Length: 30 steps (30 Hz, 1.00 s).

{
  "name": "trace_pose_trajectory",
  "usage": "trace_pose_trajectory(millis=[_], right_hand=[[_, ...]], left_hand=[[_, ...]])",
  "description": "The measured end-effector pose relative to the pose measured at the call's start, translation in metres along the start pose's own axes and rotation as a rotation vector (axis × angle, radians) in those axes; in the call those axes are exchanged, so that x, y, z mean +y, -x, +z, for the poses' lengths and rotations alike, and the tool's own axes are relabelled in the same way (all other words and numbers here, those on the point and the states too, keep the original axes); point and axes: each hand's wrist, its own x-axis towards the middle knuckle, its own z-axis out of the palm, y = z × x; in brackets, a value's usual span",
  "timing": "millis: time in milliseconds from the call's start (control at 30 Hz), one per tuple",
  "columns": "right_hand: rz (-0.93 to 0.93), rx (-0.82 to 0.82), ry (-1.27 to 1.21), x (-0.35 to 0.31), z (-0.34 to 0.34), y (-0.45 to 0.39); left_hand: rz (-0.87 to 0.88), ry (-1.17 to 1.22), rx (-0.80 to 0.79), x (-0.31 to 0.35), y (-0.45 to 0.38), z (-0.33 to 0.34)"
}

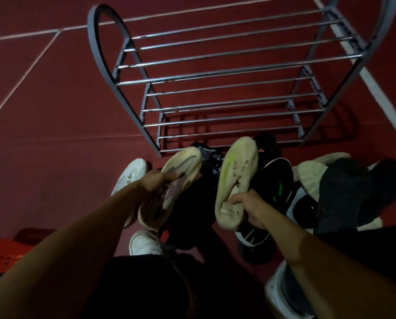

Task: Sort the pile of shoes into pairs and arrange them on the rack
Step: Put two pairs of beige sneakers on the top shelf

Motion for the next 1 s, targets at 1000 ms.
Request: trace_pose_trajectory(millis=[1000], right_hand=[[-0.318,0.776,0.976,-0.043,-0.123,0.022]], left_hand=[[-0.03,0.021,0.031,-0.003,-0.02,0.098]])
